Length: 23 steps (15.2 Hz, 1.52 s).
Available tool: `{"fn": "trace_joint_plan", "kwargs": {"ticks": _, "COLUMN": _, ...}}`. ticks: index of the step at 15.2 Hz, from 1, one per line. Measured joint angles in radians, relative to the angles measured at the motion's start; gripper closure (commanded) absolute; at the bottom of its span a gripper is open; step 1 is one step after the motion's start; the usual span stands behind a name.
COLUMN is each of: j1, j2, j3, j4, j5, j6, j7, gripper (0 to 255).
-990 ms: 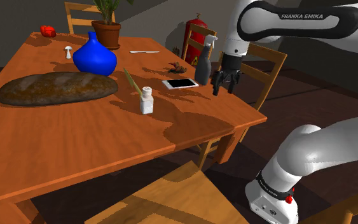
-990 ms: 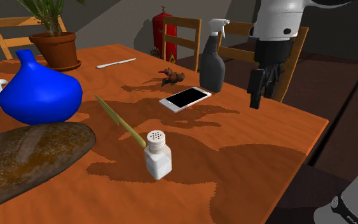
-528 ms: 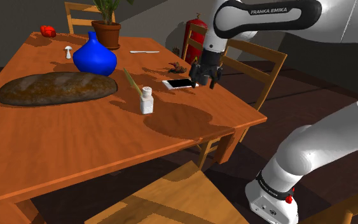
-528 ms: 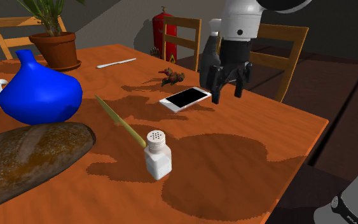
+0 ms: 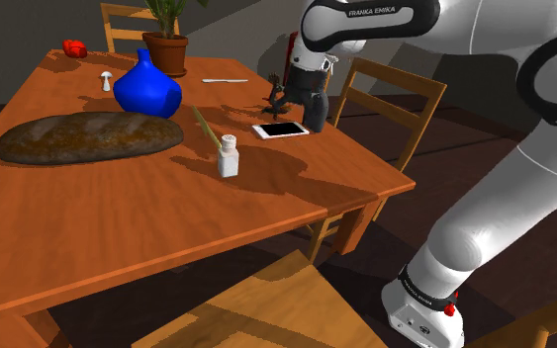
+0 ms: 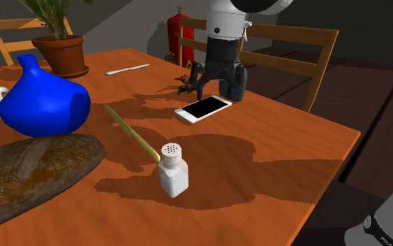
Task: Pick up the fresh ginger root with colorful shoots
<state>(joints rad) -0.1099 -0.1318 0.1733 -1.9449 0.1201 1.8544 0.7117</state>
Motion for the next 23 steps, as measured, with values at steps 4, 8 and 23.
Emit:
{"fn": "trace_joint_plan", "kwargs": {"ticks": 4, "j1": -0.007, "j2": 0.145, "j3": 0.006, "j4": 0.159, "j5": -0.035, "j6": 0.020, "j7": 0.137, "gripper": 0}}
{"fn": "trace_joint_plan", "kwargs": {"ticks": 8, "j1": -0.012, "j2": 0.266, "j3": -0.007, "j4": 0.319, "j5": -0.069, "j6": 0.014, "j7": 0.256, "gripper": 0}}
{"fn": "trace_joint_plan", "kwargs": {"ticks": 23, "j1": -0.008, "j2": 0.368, "j3": -0.020, "j4": 0.354, "j5": -0.093, "j6": 0.102, "j7": 0.337, "gripper": 255}}
